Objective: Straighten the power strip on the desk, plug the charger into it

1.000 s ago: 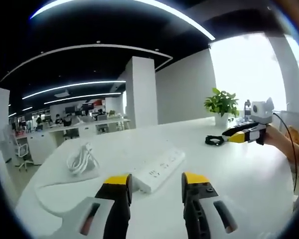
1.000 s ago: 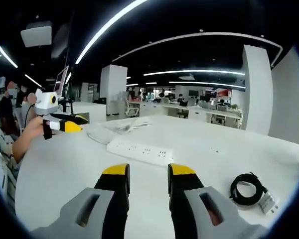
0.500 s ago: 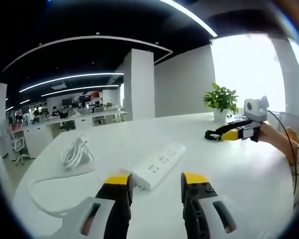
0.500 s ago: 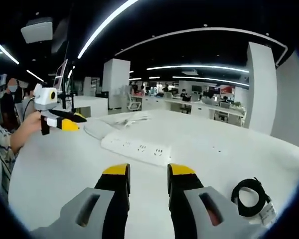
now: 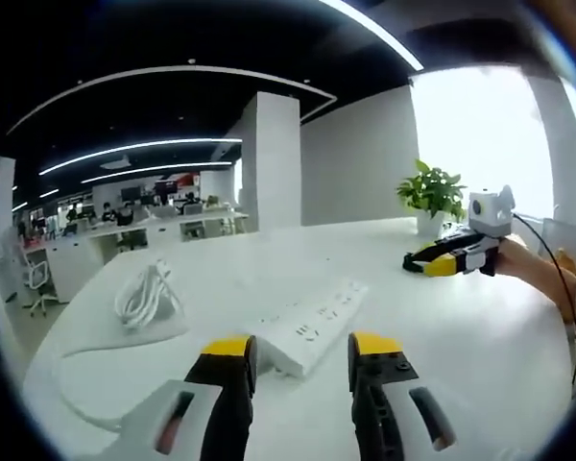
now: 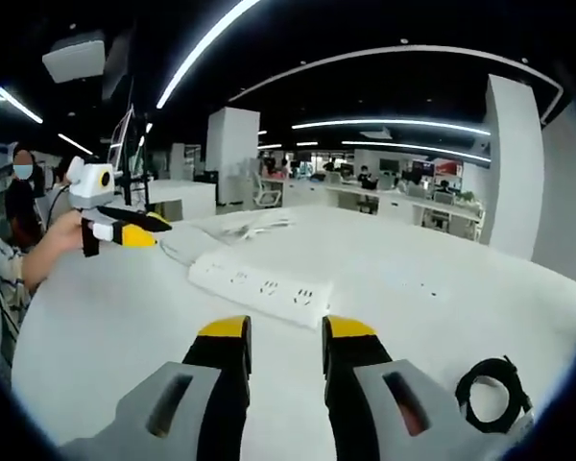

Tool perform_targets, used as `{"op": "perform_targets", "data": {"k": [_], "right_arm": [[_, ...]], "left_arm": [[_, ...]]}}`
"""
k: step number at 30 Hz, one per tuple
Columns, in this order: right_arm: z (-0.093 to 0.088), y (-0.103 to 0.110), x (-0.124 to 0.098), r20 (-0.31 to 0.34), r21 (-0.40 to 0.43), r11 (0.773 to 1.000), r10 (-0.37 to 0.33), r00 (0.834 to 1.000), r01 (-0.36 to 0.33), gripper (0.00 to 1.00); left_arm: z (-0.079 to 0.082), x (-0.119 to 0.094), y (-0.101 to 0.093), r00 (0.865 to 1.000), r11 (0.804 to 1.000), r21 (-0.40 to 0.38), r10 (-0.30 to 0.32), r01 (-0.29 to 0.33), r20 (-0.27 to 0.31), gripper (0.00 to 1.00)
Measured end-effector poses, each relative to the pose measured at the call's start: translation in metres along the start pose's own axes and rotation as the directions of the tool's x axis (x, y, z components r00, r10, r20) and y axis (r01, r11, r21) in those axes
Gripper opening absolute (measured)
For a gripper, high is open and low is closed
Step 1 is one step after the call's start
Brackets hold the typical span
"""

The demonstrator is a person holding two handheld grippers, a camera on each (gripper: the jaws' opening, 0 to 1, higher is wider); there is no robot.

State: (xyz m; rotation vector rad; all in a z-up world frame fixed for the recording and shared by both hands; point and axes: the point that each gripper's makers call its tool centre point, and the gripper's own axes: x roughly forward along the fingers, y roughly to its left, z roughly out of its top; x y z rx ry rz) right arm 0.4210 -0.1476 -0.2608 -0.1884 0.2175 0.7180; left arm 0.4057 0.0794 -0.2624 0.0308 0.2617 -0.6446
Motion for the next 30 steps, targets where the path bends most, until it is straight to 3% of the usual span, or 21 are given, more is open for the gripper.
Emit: {"op": "perform_targets", "data": {"k": [15, 30], "right_arm": [[-0.007, -0.016, 0.025, -0.023, 0.009, 1.000, 0.003, 1.000, -0.003, 0.27], [-0.022, -0.022, 0.040, -0.069, -0.030, 0.999, 0.033, 0.997, -0.035, 0.27]], "left_arm": [[-0.007, 0.018, 0.016, 1.000, 1.000, 0.002, -0.011, 0.011, -0.027, 0.38], [-0.024, 0.037, 0.011, 0.996, 0.998, -0.013, -0.055, 0.054, -0.075, 0.37]]}}
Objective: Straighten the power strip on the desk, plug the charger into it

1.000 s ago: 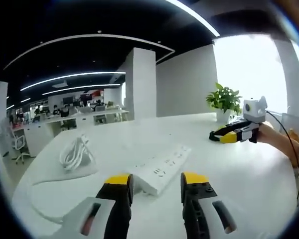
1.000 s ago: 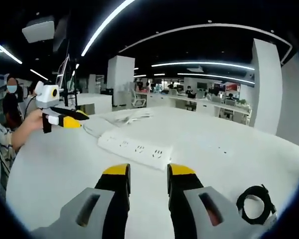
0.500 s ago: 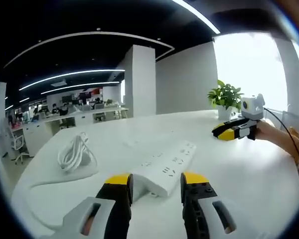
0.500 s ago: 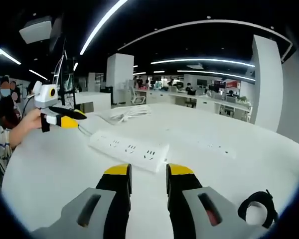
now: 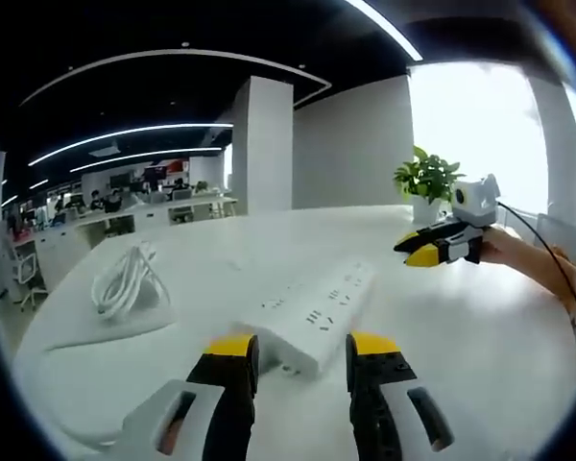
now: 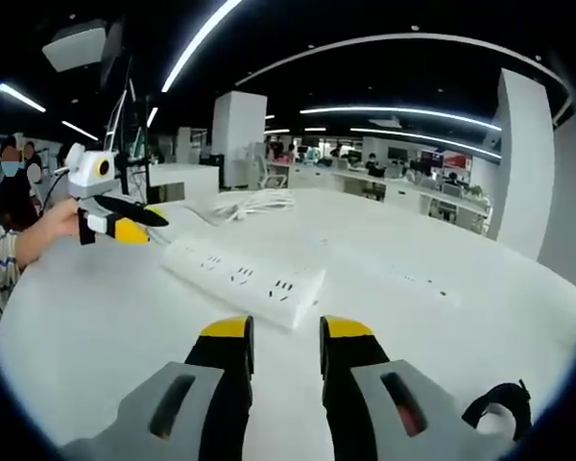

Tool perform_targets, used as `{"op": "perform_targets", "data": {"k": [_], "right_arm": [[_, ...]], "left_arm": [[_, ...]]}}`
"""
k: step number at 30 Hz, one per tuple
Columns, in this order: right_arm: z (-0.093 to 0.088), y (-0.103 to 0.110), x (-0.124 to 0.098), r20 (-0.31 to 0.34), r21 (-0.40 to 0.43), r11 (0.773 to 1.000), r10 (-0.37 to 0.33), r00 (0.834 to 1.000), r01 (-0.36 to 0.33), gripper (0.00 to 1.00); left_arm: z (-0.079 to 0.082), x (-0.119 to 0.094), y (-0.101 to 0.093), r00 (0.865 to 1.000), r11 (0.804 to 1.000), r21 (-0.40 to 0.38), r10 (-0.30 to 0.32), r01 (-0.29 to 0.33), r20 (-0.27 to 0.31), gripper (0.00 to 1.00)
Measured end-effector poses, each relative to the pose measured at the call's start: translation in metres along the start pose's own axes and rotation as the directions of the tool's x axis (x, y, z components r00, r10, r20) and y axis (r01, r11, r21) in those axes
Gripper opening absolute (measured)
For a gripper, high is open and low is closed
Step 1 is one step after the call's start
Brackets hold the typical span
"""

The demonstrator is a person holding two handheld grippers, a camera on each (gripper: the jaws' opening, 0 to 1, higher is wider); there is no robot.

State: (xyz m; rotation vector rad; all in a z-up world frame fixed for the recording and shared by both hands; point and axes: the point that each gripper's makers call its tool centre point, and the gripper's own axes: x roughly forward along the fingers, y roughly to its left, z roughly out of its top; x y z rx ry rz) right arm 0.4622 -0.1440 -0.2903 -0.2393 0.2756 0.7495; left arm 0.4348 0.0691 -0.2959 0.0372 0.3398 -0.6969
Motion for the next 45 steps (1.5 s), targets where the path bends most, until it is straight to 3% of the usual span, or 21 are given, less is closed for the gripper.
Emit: {"op": "perform_targets", "data": {"k": [12, 22, 45], "right_arm": [[-0.008, -0.005, 0.019, -0.023, -0.031, 0.999, 0.028, 0.999, -0.029, 0.25], [-0.014, -0.004, 0.034, -0.019, 0.006, 0.997, 0.075, 0.997, -0.075, 0.25], [-0.018, -0.003, 0.043, -0.009, 0.012, 0.995, 0.100, 0.995, -0.099, 0.24]], "left_arm": [[-0.005, 0.009, 0.000, 1.000, 1.000, -0.021, -0.022, 0.022, -0.021, 0.36], [-0.011, 0.015, 0.000, 0.999, 0.999, -0.026, -0.044, 0.043, -0.020, 0.34], [-0.020, 0.022, -0.003, 0.998, 0.998, -0.015, -0.063, 0.062, -0.027, 0.30]]}}
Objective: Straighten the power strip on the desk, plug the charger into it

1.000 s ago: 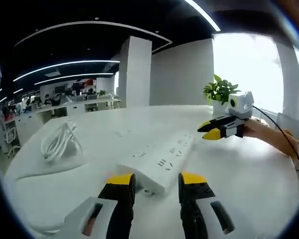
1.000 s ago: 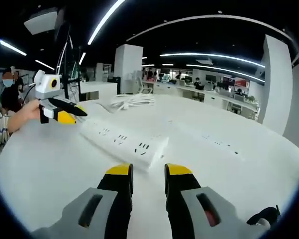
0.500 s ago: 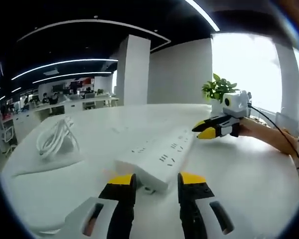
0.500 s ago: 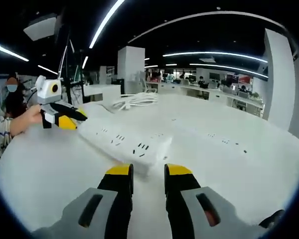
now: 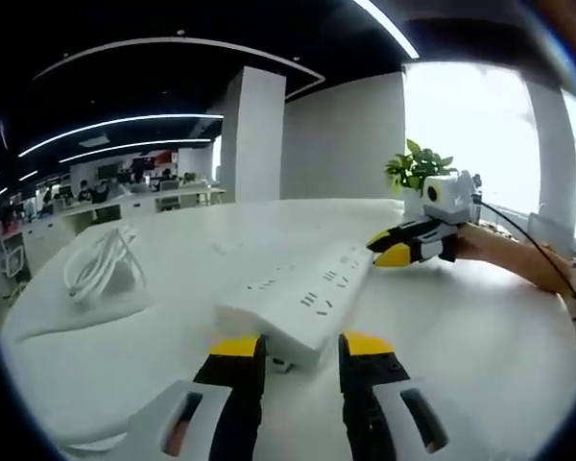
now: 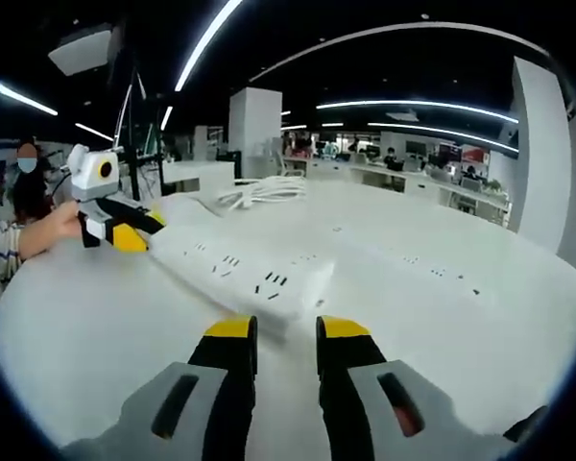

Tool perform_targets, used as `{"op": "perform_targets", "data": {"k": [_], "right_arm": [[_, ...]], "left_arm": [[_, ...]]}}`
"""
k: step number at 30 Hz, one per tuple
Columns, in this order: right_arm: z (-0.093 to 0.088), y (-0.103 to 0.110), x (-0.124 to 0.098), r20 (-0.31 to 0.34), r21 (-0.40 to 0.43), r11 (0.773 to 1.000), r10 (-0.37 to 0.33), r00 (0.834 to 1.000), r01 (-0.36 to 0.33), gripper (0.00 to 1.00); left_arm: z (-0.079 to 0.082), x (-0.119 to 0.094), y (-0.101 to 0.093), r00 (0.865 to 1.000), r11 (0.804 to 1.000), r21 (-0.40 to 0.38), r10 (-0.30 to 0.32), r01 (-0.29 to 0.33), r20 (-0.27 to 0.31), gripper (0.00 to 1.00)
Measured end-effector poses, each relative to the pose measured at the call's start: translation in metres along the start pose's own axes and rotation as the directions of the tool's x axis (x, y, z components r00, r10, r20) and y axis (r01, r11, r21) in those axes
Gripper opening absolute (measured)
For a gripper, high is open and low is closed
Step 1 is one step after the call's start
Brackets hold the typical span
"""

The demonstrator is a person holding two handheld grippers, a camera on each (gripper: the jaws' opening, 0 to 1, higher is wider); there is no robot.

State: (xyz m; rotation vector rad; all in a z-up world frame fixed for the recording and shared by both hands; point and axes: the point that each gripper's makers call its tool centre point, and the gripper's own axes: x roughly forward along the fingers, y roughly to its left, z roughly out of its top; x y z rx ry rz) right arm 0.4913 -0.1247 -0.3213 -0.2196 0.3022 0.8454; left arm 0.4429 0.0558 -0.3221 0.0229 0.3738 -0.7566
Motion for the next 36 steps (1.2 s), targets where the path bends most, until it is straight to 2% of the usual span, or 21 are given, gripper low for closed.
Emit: {"op": "perform_targets", "data": {"k": [9, 12, 25, 36], "right_arm": [[0.003, 0.003, 0.004, 0.044, 0.016, 1.000, 0.011, 0.999, -0.012, 0.22], [-0.002, 0.009, 0.008, 0.030, 0.024, 0.999, 0.031, 0.999, -0.032, 0.22], [0.000, 0.001, 0.009, 0.030, 0.016, 1.000, 0.010, 0.999, -0.010, 0.21], [0.002, 0.002, 0.010, 0.016, 0.028, 0.999, 0.024, 1.000, -0.024, 0.20]], "left_arm": [[0.000, 0.002, 0.001, 1.000, 0.999, 0.033, 0.014, -0.014, -0.004, 0.31], [0.000, 0.003, 0.001, 1.000, 1.000, 0.024, 0.013, -0.013, 0.000, 0.30], [-0.001, 0.007, 0.005, 0.999, 0.998, 0.048, 0.035, -0.035, 0.004, 0.29], [-0.002, 0.002, 0.009, 1.000, 1.000, 0.013, 0.009, -0.009, 0.009, 0.28]]}}
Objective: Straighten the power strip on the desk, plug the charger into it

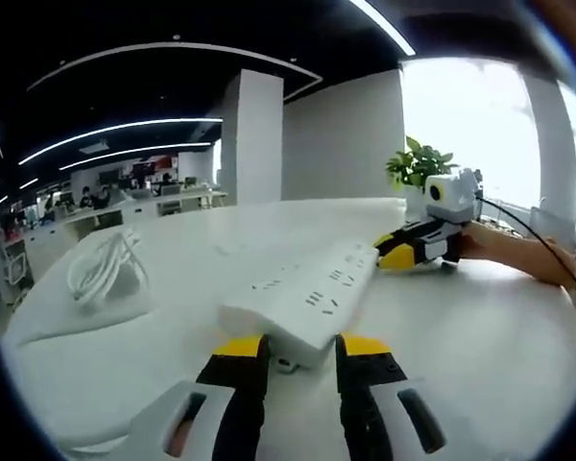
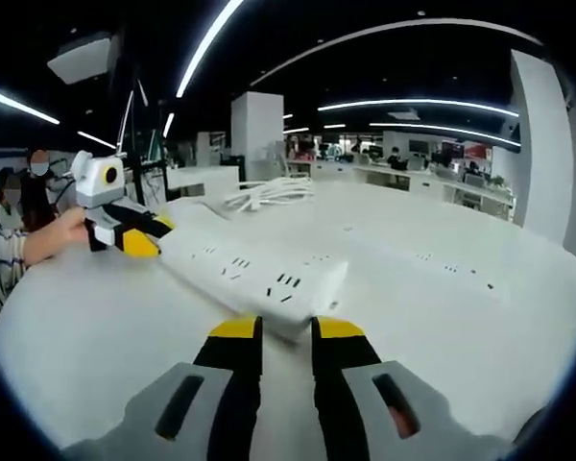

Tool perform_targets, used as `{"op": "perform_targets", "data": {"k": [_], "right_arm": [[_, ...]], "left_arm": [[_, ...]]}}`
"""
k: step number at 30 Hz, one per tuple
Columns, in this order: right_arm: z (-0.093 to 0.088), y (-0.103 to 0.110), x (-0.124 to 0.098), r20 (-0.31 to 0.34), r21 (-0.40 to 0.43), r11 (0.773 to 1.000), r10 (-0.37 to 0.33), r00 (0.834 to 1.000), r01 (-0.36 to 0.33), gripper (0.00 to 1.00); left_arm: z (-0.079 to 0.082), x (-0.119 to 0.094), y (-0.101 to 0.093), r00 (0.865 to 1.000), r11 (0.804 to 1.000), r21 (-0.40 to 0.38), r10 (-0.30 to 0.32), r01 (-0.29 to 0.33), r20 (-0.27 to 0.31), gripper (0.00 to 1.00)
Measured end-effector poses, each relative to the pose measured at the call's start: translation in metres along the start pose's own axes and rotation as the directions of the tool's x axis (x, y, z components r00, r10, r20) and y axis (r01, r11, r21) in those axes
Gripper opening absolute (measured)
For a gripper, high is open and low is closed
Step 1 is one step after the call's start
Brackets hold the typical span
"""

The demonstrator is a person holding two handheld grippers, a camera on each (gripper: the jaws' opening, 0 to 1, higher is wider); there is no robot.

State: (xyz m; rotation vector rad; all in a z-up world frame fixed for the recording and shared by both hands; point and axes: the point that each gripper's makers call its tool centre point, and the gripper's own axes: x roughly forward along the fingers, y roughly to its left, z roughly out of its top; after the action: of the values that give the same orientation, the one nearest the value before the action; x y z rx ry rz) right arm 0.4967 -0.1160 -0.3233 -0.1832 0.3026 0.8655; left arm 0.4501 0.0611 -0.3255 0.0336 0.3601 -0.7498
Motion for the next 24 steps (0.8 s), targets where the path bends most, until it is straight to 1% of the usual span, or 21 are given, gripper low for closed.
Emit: {"op": "perform_targets", "data": {"k": [4, 5, 8, 13, 24], "right_arm": [[-0.001, 0.004, -0.001, -0.008, -0.004, 1.000, 0.004, 1.000, -0.004, 0.19], [-0.001, 0.006, -0.001, -0.019, -0.022, 1.000, 0.009, 1.000, -0.010, 0.19], [-0.001, 0.007, -0.002, -0.038, -0.040, 0.999, 0.014, 0.999, -0.015, 0.19], [-0.003, 0.010, -0.004, -0.039, -0.025, 0.999, 0.020, 0.999, -0.021, 0.18], [-0.004, 0.017, -0.008, -0.071, -0.041, 0.998, 0.047, 0.996, -0.050, 0.17]], "left_arm": [[0.000, -0.001, 0.000, 1.000, 1.000, -0.004, -0.004, 0.004, 0.001, 0.28], [-0.001, -0.001, 0.000, 1.000, 1.000, 0.001, -0.003, 0.003, 0.000, 0.28], [-0.001, -0.002, 0.000, 1.000, 1.000, 0.010, -0.002, 0.002, -0.002, 0.28], [-0.002, -0.003, -0.001, 1.000, 1.000, 0.001, -0.008, 0.008, -0.002, 0.28], [-0.003, -0.006, -0.002, 1.000, 1.000, -0.025, -0.018, 0.017, -0.003, 0.28]]}}
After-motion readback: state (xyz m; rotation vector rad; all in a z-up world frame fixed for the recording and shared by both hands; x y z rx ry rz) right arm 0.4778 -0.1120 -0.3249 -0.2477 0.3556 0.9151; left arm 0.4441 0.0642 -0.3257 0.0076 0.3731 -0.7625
